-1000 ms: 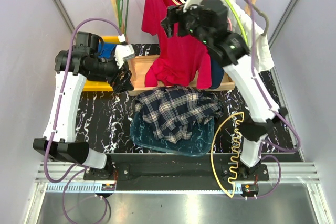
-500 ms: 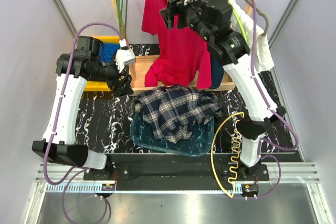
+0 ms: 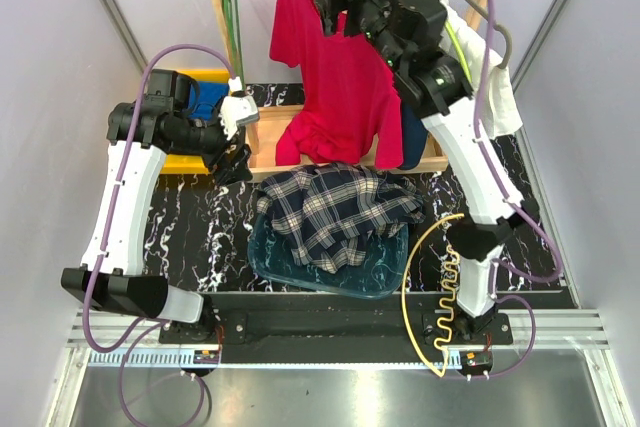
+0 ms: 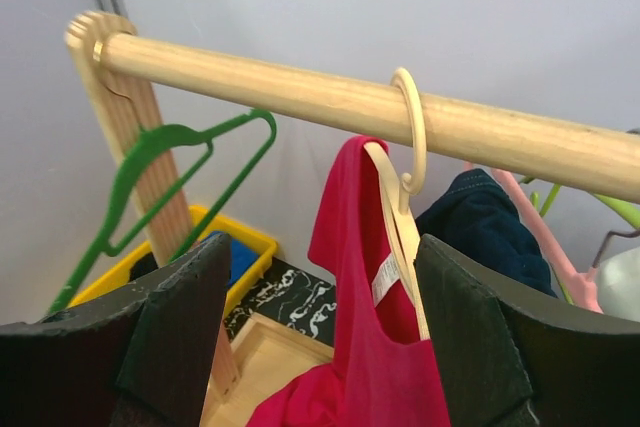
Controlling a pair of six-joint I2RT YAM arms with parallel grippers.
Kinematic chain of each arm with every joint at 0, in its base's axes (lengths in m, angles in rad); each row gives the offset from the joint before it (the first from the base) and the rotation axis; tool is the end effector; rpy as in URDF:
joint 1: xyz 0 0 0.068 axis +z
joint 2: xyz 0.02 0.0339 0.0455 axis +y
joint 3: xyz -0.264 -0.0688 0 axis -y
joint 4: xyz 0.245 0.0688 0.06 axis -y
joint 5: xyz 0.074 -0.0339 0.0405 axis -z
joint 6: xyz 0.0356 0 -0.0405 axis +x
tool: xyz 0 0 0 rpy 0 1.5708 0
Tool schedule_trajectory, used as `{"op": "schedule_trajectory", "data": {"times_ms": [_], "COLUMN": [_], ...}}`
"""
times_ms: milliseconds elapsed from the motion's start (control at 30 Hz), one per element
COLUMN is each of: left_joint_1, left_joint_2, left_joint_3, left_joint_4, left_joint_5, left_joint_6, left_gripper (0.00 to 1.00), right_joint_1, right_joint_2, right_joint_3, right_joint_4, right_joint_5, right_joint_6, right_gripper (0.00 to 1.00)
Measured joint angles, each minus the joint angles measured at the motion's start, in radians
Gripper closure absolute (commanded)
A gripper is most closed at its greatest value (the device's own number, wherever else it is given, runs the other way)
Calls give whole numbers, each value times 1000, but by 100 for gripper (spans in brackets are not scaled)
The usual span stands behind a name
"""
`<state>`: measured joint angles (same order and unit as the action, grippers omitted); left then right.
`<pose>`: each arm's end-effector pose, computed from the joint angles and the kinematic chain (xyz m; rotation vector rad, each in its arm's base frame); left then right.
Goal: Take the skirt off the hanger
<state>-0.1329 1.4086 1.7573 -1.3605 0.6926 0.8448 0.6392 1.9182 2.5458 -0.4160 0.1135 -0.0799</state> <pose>0.2358 -0.0545 0.4282 1.3096 1.9473 -0.5560 0.3073 0.2234 0.5771 -0.3913 1.3144 0.3926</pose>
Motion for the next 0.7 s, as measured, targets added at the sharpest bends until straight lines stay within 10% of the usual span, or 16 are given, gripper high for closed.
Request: {"op": "schedule_trajectory", "data": {"times_ms": [300,700], "left_joint_1": [0,0], "left_joint_2": [-31,-44], "left_joint_3": [2,34], "left_joint_4": [0,0], "left_joint_5": [-25,-69], "left_joint_6": [34,61], "left_gripper": [1,1], "right_joint_1": [-17,-24], "right_joint_2": [146,161], "right_joint_3": [34,53], "right_joint_4": [16,48], "right_joint_5": [10,-37], "right_joint_6": [-20,48], "right_gripper": [20,56]}}
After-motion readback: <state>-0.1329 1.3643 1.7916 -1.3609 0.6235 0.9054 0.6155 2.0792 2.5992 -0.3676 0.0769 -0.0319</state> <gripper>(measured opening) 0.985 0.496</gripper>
